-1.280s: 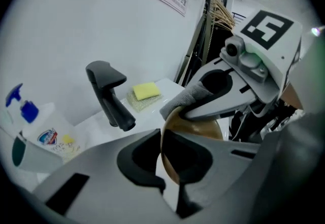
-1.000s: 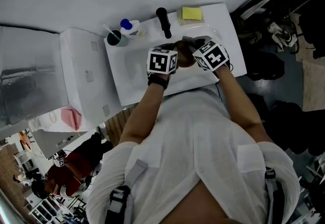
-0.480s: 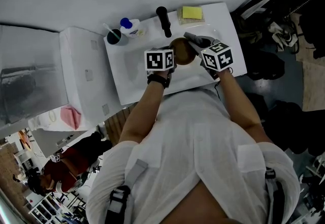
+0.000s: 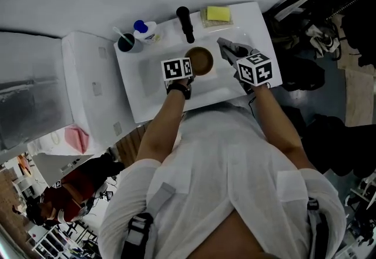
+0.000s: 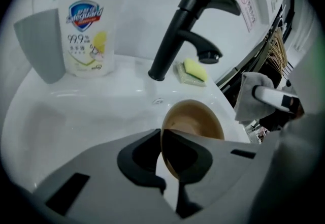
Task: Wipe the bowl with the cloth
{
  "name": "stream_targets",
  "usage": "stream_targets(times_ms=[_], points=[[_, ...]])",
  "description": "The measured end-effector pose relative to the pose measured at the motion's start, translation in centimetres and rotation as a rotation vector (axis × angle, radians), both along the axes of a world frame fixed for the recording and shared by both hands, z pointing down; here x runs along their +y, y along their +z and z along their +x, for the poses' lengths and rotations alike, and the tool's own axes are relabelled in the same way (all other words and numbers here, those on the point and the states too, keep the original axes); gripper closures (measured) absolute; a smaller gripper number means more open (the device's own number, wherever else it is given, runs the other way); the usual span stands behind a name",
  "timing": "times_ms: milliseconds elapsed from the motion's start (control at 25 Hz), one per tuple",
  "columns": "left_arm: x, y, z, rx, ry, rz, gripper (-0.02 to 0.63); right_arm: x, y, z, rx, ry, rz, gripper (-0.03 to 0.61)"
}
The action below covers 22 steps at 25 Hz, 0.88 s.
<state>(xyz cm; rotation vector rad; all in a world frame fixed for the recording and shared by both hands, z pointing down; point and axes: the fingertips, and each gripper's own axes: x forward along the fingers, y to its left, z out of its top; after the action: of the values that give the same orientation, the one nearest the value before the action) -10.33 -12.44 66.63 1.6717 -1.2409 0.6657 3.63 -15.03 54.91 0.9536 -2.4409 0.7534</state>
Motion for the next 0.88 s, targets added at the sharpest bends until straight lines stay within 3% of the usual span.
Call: stream_targets(times_ms=[280,480,600,880], points=[[1.4,5.5,0.2,0.089,-0.061,-0.096,0.594,0.5,0.3,0.7,0.001,0.012,0.002,0.52],[2.1,7.8,0.1,0.103,-0.064,-0.144,0.592,1.1,0.8,0.8,0.005,0.015,-0.004,0.52],[2.0,8.1,0.5,0.138,-0.086,-0.133,0.51,1.2,0.8,1.0,0.009,0.014,-0.002,0.52],[1.6,6.4,0.2,0.13,-0.044,-0.069,0.427,0.7,0.2,0.9,-0.013,0.018,0.009,0.52]])
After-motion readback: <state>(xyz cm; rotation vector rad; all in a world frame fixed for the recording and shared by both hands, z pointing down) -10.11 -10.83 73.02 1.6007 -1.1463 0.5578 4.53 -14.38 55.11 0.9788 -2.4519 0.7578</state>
